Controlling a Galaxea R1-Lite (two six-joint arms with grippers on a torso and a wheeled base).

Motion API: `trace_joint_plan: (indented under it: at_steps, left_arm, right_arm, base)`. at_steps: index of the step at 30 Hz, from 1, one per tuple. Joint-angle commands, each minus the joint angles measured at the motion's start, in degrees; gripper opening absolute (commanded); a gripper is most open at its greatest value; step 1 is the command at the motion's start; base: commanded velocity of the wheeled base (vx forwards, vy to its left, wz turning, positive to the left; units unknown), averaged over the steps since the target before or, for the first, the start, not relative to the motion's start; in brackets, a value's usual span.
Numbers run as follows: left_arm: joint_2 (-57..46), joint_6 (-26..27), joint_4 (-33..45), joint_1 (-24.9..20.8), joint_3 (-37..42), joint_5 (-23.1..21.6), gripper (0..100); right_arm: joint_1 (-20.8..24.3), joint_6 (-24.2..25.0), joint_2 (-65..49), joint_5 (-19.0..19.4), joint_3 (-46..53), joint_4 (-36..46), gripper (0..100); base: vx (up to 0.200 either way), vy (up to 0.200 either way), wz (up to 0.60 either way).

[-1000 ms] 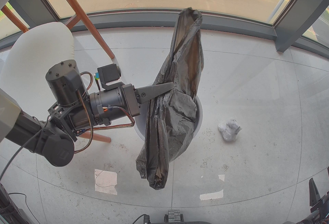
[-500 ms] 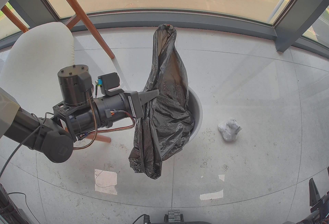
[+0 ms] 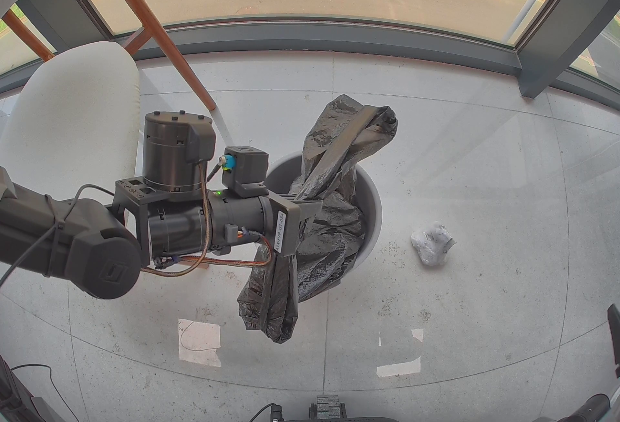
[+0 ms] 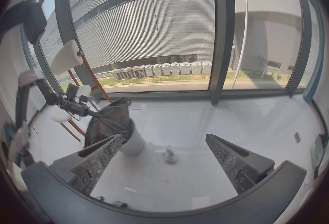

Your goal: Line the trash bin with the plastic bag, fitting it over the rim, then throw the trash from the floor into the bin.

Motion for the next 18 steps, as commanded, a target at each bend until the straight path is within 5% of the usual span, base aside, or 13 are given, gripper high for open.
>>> trace_joint_plan:
  at_steps: [1,5,18]
  left_arm:
    - [-2.13,-1.93,10.15,-5.32,-8.39,0.80,0]
    - [-2.39,-6.85,9.79,-6.11,-8.39,1.33,0]
    - [-1.86,-6.67,9.71,-8.57,-8.74,4.14,0]
  right_arm:
    - [19.23,28.16,52.65,9.61,-33.11,0.07,100]
    - [22.66,31.94,61.87,9.70,-36.54,-0.11,100]
    - [24.94,33.61,81.56,8.74,-43.22,-5.56,100]
  base:
    - [0.000,0.000,0.00]
    - [0.000,0.000,0.00]
    - [0.000,0.000,0.00]
